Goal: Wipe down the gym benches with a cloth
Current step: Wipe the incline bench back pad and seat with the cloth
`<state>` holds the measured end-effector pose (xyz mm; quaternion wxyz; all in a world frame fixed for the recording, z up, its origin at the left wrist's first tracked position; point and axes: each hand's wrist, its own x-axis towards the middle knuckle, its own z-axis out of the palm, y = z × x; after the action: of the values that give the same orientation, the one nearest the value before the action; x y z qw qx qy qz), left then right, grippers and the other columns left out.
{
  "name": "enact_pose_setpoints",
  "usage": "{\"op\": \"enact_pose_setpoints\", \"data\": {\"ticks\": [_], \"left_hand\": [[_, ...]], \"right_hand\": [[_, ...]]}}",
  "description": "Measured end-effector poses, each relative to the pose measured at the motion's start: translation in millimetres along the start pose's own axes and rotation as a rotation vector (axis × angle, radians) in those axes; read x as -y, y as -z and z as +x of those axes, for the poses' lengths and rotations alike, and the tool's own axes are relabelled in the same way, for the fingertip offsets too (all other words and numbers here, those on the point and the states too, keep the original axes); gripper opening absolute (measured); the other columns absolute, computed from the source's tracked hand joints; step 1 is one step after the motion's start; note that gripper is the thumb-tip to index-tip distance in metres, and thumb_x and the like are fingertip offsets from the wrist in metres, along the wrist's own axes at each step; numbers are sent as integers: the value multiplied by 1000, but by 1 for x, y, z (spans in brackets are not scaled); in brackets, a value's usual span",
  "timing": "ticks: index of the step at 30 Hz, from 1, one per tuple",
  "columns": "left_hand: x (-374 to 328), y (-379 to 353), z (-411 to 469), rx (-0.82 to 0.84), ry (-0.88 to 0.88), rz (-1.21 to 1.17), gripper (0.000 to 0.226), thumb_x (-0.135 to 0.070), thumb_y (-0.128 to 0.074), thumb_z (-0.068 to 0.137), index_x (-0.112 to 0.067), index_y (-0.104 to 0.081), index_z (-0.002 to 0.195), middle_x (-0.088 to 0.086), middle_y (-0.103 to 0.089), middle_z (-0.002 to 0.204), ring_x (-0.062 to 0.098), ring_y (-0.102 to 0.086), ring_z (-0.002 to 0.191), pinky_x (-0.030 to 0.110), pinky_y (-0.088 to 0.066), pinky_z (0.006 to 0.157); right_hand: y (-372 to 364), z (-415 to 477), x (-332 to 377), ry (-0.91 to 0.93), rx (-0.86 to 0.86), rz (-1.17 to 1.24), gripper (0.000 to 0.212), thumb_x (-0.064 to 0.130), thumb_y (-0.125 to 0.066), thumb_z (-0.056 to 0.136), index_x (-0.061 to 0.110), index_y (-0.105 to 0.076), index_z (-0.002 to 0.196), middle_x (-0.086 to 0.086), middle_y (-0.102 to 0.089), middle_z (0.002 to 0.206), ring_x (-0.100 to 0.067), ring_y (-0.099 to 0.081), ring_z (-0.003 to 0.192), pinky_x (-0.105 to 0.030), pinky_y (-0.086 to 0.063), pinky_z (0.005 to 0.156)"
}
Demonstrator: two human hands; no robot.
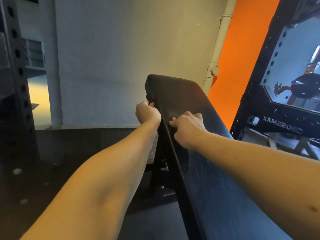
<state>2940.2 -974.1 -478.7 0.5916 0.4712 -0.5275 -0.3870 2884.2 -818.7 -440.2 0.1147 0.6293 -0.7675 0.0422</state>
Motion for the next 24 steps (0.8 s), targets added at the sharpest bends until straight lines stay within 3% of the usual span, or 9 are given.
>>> {"op": "enact_pose_setpoints", "data": {"ticks": [4,8,13,16,19,24], "left_hand": [[8,8,-23,30,-66,13,24,-21,-54,105,-5,-72,111,9,-71,106,22,-68,95,29,-55,80],[21,23,-74,85,-30,-7,23,-21,-52,106,-9,-69,96,3,-67,93,10,-63,77,17,-42,58],[39,33,-131,93,-43,58,23,-22,-53,105,-14,-68,121,-3,-61,117,6,-57,102,19,-42,83],[29,30,-118,82,-20,79,22,-20,-52,106,-11,-70,113,1,-65,112,12,-62,102,20,-44,80],[14,25,-95,77,19,20,22,-15,-49,107,-9,-71,104,2,-66,98,16,-62,91,16,-41,68],[12,25,-89,57,75,-7,27,-21,-50,107,-9,-69,121,7,-70,112,23,-67,105,35,-54,90]], "right_hand": [[-3,10,2,19,2,-79,24,19,-50,100,23,-66,118,0,-60,112,-23,-47,115,-45,-31,107],[-4,10,0,8,17,-43,28,18,-51,99,22,-65,122,0,-59,112,-25,-48,117,-47,-29,108],[2,2,-3,-33,80,131,48,9,-52,97,23,-56,143,-2,-58,134,-27,-47,129,-49,-24,114],[-2,-9,-11,-36,17,200,55,6,-51,95,26,-51,147,0,-52,145,-27,-34,141,-49,-20,116],[-8,-22,-24,-43,-66,240,47,7,-51,94,25,-61,136,4,-56,138,-26,-38,139,-48,-22,117],[-18,-46,-33,-176,-130,493,48,1,-57,92,21,-64,135,-2,-63,133,-26,-54,129,-49,-40,115]]}}
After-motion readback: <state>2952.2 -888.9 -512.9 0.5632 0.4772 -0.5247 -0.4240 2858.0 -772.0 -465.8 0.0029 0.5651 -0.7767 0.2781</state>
